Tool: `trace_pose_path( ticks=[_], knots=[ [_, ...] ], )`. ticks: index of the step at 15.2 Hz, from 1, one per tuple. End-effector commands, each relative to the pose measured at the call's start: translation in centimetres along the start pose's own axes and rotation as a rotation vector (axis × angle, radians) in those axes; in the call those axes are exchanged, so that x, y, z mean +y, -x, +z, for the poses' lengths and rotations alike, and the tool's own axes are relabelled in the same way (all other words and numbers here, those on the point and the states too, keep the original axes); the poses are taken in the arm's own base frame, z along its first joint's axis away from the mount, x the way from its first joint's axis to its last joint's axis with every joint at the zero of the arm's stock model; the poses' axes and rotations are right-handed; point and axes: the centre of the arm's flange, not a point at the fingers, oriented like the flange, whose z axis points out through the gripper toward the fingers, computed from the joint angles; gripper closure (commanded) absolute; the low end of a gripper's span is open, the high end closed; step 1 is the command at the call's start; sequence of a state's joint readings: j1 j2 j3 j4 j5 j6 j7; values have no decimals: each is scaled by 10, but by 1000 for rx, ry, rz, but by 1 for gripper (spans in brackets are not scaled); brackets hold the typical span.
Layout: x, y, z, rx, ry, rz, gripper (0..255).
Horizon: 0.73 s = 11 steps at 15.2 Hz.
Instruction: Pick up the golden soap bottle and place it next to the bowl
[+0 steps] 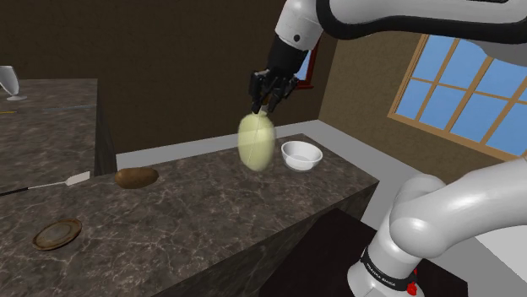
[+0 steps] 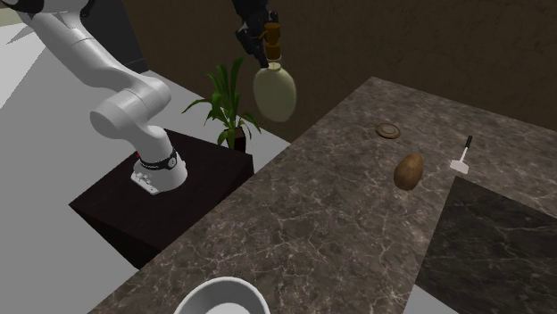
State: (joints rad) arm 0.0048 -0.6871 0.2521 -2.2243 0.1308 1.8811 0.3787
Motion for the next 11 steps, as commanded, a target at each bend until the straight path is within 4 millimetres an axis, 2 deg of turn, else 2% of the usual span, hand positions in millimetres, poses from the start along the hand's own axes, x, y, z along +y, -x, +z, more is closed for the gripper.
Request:
trace_pose_path(
  ticks=[1, 10, 11],
  knots=[
    [-2, -3, -11, 0, 0, 0, 255],
    [-6, -17, -54, 0, 0, 0, 255],
    [7, -21, -54, 0, 0, 0, 255]
  ],
)
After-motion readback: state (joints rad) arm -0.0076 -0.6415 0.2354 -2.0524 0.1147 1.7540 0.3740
